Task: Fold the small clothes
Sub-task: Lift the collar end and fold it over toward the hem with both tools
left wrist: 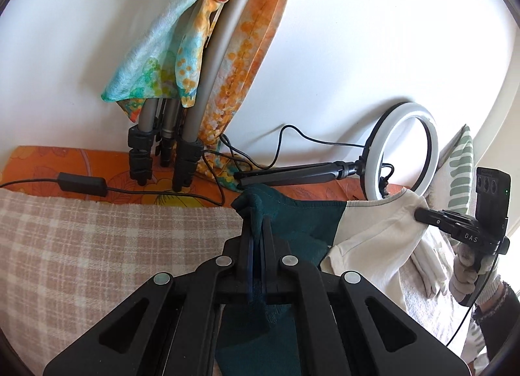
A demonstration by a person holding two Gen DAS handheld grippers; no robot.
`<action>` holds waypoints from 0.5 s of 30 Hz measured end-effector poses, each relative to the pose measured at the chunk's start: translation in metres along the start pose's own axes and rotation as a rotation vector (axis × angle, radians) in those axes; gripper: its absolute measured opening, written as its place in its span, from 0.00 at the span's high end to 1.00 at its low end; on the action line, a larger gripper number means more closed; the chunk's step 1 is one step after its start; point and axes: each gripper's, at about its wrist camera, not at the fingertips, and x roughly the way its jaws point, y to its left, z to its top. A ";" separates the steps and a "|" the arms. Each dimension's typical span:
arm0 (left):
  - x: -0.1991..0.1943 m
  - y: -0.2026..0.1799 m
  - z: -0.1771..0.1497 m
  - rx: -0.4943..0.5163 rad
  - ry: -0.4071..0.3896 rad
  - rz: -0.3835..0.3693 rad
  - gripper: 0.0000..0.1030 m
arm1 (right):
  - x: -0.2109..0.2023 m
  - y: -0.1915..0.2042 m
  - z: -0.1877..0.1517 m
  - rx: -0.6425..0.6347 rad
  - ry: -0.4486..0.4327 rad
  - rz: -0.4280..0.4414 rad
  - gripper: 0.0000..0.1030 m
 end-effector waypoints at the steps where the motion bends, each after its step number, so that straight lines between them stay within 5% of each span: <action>1: -0.006 -0.003 -0.003 0.001 -0.004 0.001 0.99 | -0.007 0.004 -0.002 -0.007 -0.002 -0.001 1.00; 15: -0.106 -0.043 -0.069 0.027 -0.043 -0.016 0.99 | -0.104 0.079 -0.070 -0.076 -0.038 0.007 1.00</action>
